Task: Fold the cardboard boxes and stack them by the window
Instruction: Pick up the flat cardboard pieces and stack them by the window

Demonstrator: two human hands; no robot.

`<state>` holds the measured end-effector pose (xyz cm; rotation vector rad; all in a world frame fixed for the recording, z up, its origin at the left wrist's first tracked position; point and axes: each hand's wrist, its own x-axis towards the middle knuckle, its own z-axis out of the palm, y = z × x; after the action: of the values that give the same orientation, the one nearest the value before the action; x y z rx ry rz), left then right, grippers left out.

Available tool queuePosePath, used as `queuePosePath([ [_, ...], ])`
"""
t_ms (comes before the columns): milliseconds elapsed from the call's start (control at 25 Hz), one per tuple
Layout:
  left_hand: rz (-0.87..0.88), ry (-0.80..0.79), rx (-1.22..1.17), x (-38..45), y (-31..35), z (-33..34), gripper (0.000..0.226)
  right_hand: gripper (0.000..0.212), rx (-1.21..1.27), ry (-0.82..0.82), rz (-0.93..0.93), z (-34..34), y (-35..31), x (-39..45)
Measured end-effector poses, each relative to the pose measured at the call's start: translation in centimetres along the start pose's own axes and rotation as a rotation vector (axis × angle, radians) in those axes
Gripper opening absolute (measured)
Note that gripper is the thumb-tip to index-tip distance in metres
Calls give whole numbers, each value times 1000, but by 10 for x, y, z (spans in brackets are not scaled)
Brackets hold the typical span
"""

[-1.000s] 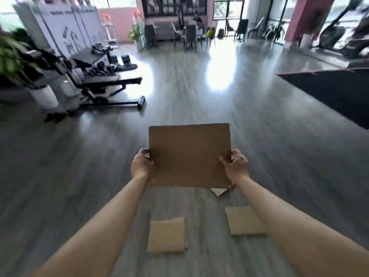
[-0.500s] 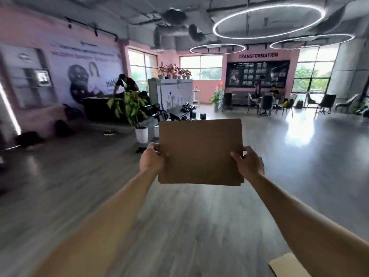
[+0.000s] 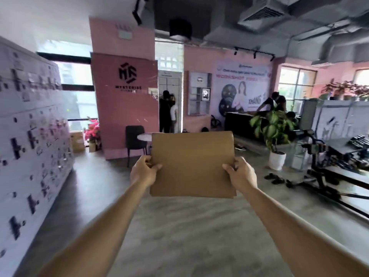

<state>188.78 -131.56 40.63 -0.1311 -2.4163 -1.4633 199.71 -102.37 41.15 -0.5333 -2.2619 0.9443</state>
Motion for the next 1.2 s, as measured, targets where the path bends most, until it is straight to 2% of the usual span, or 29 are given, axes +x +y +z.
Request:
queuePosePath([
  [160,-85,165,56,46,-57,-55,43,41,76,-124,-81,101,-54,29],
  [280,-117,224,87,90,-83,-72,43,42,113,-195,-112,163,-75,58],
  [400,-99,277,122,142,-94,-68,40,44,128,-225,-126,208,-84,105],
  [680,-47,358,153,318,-101,-5,44,51,156,-241,-154,311,-105,281],
  [800,-49,390,157,382,-123,7,41,52,143,-282,-167,367,-120,341],
  [1200,-95,402,240,622,-237,-40,41,45,169,-373,-181,615,-219,458],
])
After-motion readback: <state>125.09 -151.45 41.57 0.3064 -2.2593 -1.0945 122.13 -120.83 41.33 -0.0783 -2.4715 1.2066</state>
